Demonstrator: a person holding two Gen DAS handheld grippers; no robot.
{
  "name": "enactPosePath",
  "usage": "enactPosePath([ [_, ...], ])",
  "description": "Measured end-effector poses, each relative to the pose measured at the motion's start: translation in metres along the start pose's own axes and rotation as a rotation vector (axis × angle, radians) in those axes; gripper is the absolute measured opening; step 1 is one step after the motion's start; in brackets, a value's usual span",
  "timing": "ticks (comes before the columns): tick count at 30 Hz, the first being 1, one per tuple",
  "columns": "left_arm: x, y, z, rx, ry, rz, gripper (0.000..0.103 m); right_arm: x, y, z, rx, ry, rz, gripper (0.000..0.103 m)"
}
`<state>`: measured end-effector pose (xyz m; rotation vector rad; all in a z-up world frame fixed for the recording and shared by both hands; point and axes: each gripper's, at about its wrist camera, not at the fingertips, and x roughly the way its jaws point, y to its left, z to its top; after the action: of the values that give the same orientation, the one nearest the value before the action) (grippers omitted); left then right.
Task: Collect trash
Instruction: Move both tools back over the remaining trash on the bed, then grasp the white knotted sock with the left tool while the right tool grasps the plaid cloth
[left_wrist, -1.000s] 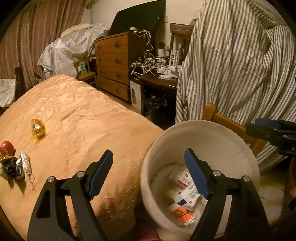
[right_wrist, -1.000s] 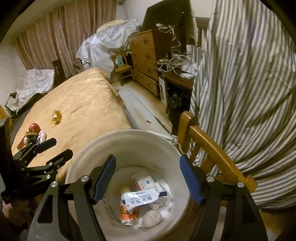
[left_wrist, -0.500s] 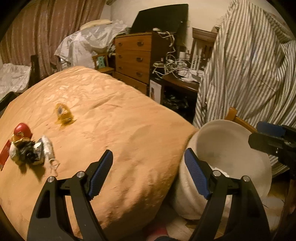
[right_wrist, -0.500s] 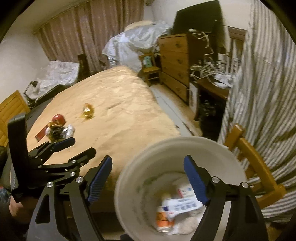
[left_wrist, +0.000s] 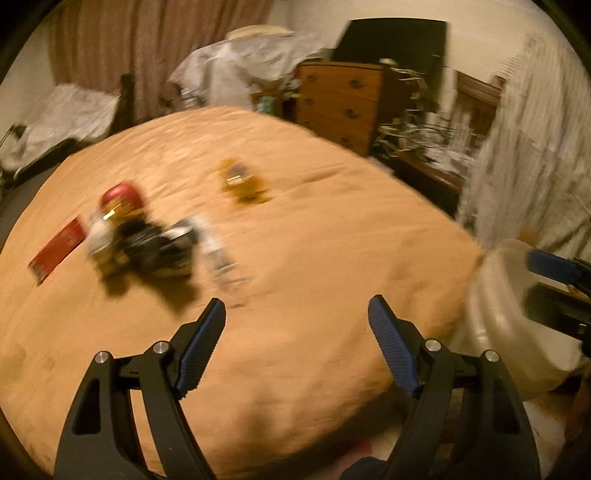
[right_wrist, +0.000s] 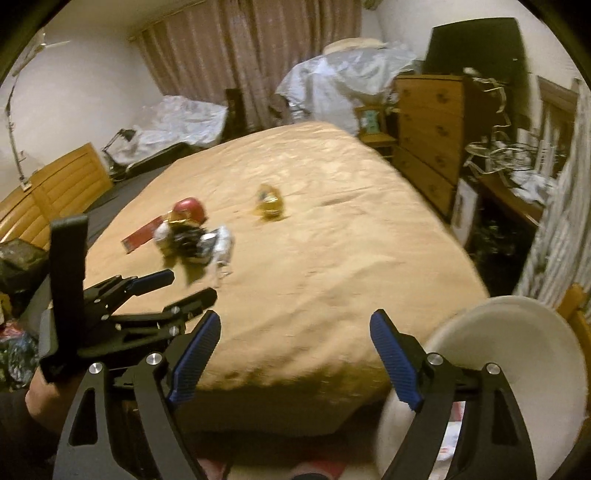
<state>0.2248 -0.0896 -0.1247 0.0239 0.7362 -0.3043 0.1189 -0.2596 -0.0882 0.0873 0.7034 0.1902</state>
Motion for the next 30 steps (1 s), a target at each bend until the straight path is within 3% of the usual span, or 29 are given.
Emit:
enactPosePath([
  [5, 0.016, 0.092, -0.011, -0.189, 0.049, 0.086, 0.076, 0.029, 0.027, 0.0, -0.026, 0.029, 0.061, 0.085],
  [8, 0.022, 0.137, -0.01, -0.334, 0.053, 0.077, 0.076, 0.046, 0.04, 0.0, -0.037, 0.048, 0.085, 0.085],
  [10, 0.025, 0.146, -0.003, -0.369, 0.034, 0.047, 0.081, 0.057, 0.043, -0.001, -0.035, 0.061, 0.097, 0.085],
  [11, 0.027, 0.145, 0.003, -0.367, 0.022, 0.032, 0.09, 0.062, 0.043, -0.001, -0.034, 0.069, 0.1, 0.085],
  [12, 0.031, 0.141, 0.01, -0.356, 0.011, 0.025, 0.093, 0.068, 0.045, -0.003, -0.031, 0.078, 0.103, 0.085],
  [18, 0.072, 0.132, 0.032, -0.349, 0.028, 0.032, 0.094, 0.086, 0.037, -0.011, -0.004, 0.111, 0.102, 0.085],
  [19, 0.073, 0.133, 0.03, -0.36, 0.021, 0.035, 0.09, 0.089, 0.038, -0.013, -0.003, 0.119, 0.102, 0.085],
  [20, 0.073, 0.139, 0.029, -0.378, 0.01, 0.038, 0.075, 0.092, 0.038, -0.015, -0.004, 0.127, 0.102, 0.085],
  [22, 0.065, 0.148, 0.027, -0.4, -0.002, 0.043, 0.056, 0.096, 0.036, -0.018, -0.007, 0.139, 0.105, 0.085],
  [25, 0.042, 0.159, 0.02, -0.392, -0.029, 0.054, 0.039, 0.106, 0.036, -0.022, -0.008, 0.158, 0.117, 0.085],
  [30, 0.017, 0.194, -0.014, -0.403, 0.03, 0.056, 0.039, 0.116, 0.046, -0.026, -0.015, 0.163, 0.152, 0.085],
])
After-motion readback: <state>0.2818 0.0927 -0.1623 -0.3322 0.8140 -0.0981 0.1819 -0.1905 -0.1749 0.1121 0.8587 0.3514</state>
